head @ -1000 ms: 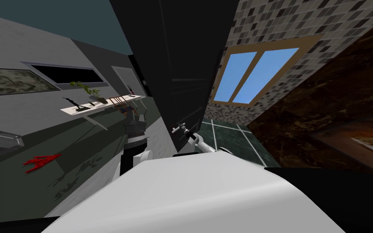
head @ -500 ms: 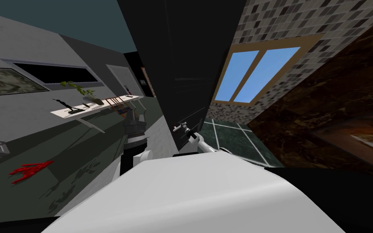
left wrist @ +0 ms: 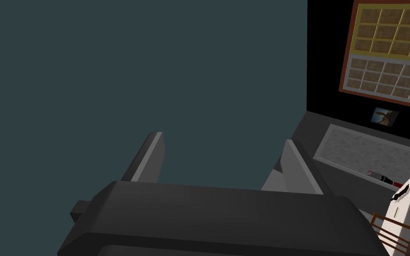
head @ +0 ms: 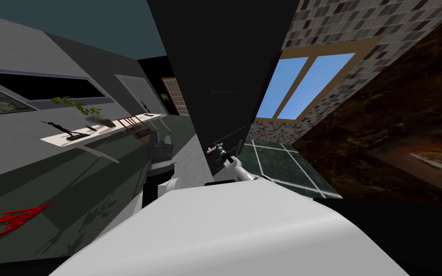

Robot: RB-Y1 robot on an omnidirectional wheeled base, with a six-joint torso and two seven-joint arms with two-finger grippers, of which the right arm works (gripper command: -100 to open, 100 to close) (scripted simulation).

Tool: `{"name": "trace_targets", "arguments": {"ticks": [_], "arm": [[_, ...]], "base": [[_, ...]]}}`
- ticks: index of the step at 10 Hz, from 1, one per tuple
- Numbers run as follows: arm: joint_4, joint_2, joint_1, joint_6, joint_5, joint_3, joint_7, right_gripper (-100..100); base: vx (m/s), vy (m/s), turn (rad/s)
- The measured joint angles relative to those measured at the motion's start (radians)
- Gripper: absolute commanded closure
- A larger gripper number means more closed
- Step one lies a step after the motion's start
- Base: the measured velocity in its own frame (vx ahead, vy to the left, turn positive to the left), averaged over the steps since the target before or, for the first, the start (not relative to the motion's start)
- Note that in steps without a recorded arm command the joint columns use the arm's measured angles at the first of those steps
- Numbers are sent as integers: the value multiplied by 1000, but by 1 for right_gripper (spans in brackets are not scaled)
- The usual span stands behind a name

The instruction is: Push the door open

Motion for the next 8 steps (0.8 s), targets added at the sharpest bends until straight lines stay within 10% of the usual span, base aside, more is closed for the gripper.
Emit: {"name": "trace_targets", "arguments": {"ticks": [8], "arm": [[22,-9,-3,-2,-11,-89,24,100]], "base": [[85,151,-61]]}}
